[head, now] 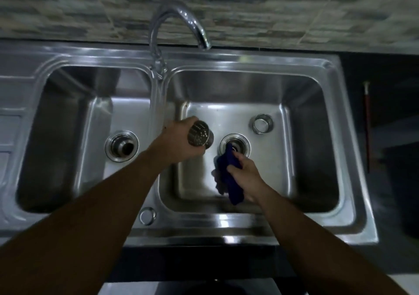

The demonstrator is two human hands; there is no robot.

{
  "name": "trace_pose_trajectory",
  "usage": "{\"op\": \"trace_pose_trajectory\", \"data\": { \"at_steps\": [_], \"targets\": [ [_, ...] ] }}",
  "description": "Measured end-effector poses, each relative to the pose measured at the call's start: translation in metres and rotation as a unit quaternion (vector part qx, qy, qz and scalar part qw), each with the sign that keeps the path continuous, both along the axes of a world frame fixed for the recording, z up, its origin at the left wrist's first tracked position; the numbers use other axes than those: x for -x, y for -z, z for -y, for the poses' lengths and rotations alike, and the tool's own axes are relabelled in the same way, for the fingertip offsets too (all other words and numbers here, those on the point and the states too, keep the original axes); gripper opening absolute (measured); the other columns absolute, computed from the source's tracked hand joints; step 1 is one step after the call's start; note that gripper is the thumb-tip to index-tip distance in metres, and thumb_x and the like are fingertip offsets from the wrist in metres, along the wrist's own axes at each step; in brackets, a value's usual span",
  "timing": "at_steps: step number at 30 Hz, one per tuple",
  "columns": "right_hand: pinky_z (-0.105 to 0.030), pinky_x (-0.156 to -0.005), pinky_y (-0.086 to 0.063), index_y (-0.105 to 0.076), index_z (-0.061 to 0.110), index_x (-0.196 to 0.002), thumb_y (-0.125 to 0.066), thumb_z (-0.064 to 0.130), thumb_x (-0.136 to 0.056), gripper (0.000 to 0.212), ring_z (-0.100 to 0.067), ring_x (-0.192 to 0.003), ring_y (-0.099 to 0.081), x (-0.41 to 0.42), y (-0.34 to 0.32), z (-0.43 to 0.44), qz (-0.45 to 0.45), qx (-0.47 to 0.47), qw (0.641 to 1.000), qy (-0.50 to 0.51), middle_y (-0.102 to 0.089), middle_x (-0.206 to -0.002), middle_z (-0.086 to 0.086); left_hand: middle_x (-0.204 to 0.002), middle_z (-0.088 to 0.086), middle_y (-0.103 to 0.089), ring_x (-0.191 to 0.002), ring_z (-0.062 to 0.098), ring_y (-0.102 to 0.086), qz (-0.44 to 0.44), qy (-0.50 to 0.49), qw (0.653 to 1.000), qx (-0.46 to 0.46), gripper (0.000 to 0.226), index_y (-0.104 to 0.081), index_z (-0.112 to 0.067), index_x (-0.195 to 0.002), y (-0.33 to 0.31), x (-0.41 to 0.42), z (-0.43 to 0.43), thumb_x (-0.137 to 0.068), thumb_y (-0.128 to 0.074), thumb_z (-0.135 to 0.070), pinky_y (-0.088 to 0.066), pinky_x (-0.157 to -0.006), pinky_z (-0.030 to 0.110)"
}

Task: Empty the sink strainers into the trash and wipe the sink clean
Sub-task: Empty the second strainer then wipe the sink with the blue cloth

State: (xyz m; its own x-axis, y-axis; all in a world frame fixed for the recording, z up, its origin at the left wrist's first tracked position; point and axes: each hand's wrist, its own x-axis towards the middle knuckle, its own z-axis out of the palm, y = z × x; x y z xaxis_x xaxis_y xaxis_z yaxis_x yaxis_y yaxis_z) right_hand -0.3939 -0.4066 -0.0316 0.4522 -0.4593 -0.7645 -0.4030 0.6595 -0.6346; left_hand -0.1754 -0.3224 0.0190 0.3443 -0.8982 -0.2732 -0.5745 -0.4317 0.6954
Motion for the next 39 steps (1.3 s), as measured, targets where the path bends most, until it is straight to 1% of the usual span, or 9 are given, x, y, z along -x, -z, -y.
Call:
{"op": "trace_pose_trajectory", "data": {
  "at_steps": [3,7,17,21,24,27,31,34,39],
  "targets": [
    [-0.051,-0.082,-0.061,-0.058,0.03,-0.137,-0.056,-0.005,-0.092,0.057,-0.032,-0.094,-0.074,-0.002,-0.018,0.001,0.054,-0.022,0.997,0.05,-0.077,-0.106,-0.006,-0.105,-0.012,-0.071,-0.097,0.006,-0.069,-0.071,0.004,0.997,-0.007,0.059,-0.059,-0.032,-0.12,0.003,0.02,-0.003,-0.067,-0.084,-0.043,-0.06,-0.091,0.038],
    [-0.044,-0.085,-0.059,-0.061,0.027,-0.136,-0.053,-0.007,-0.09,0.057,-0.027,-0.095,-0.074,-0.003,-0.039,-0.009,0.133,-0.061,0.988,0.048,-0.074,-0.115,-0.011,-0.106,-0.015,-0.073,-0.1,0.005,-0.07,-0.111,-0.046,0.993,-0.006,0.053,-0.06,-0.052,-0.11,0.011,0.029,0.0,-0.062,-0.078,-0.058,-0.06,-0.092,0.039],
    [-0.047,-0.088,-0.052,-0.06,0.024,-0.136,-0.049,-0.012,-0.09,0.06,-0.033,-0.098,-0.067,0.003,-0.047,-0.015,0.111,-0.038,0.99,0.082,-0.074,-0.113,-0.015,-0.088,-0.037,-0.071,-0.087,-0.013,-0.068,-0.168,-0.103,0.979,-0.045,0.036,-0.059,-0.075,-0.083,0.013,0.044,0.005,-0.056,-0.077,-0.062,-0.054,-0.077,0.014],
    [-0.043,-0.082,-0.059,-0.056,0.027,-0.142,-0.053,-0.015,-0.085,0.071,-0.028,-0.095,-0.073,0.029,-0.057,-0.023,0.051,0.135,0.988,-0.053,-0.076,-0.112,-0.007,-0.093,-0.023,-0.072,-0.091,-0.001,-0.07,-0.134,-0.114,0.982,-0.068,0.045,-0.066,-0.056,-0.097,0.022,0.029,0.017,-0.054,-0.075,-0.064,-0.056,-0.079,0.022],
    [-0.019,-0.076,-0.057,-0.052,0.036,-0.144,-0.055,-0.008,-0.082,0.076,-0.008,-0.081,-0.069,0.058,-0.065,-0.021,-0.035,0.343,0.918,-0.195,-0.073,-0.113,0.005,-0.108,-0.012,-0.066,-0.098,0.011,-0.064,-0.074,-0.105,0.987,-0.099,0.072,-0.063,-0.039,-0.119,0.031,0.024,0.024,-0.053,-0.075,-0.066,-0.049,-0.082,0.025],
    [-0.014,-0.105,-0.042,-0.052,0.023,-0.146,-0.059,-0.01,-0.082,0.072,-0.005,-0.12,-0.06,0.093,-0.068,-0.018,-0.103,0.46,0.85,-0.235,-0.059,-0.139,0.004,-0.117,-0.001,-0.066,-0.104,0.019,-0.063,-0.042,-0.123,0.985,-0.116,0.068,-0.061,-0.034,-0.125,0.047,0.021,0.028,-0.064,-0.085,-0.053,-0.043,-0.084,0.023],
    [-0.039,-0.104,-0.051,-0.063,0.014,-0.134,-0.061,-0.013,-0.081,0.059,-0.026,-0.12,-0.064,0.126,-0.058,-0.028,-0.166,0.52,0.821,-0.165,-0.064,-0.135,-0.006,-0.128,0.01,-0.066,-0.117,0.028,-0.063,-0.008,-0.124,0.983,-0.134,0.075,-0.057,-0.018,-0.133,0.068,0.019,0.044,-0.068,-0.088,-0.038,-0.052,-0.1,0.031],
    [-0.04,-0.092,-0.057,-0.067,0.016,-0.128,-0.051,0.006,-0.086,0.047,-0.023,-0.11,-0.068,0.13,-0.05,-0.034,-0.186,0.543,0.809,-0.127,-0.067,-0.129,-0.003,-0.134,0.013,-0.062,-0.123,0.031,-0.059,0.004,-0.11,0.987,-0.114,0.074,-0.053,-0.011,-0.134,0.082,0.02,0.063,-0.071,-0.087,-0.03,-0.049,-0.104,0.041],
    [-0.028,-0.085,-0.054,-0.068,0.017,-0.128,-0.043,0.022,-0.083,0.053,-0.02,-0.107,-0.068,0.131,-0.047,-0.035,-0.201,0.568,0.788,-0.128,-0.068,-0.127,-0.001,-0.156,0.011,-0.042,-0.142,0.028,-0.042,0.028,-0.101,0.99,-0.097,0.091,-0.036,-0.012,-0.152,0.101,0.021,0.092,-0.076,-0.084,-0.028,-0.037,-0.117,0.037]
  ]
}}
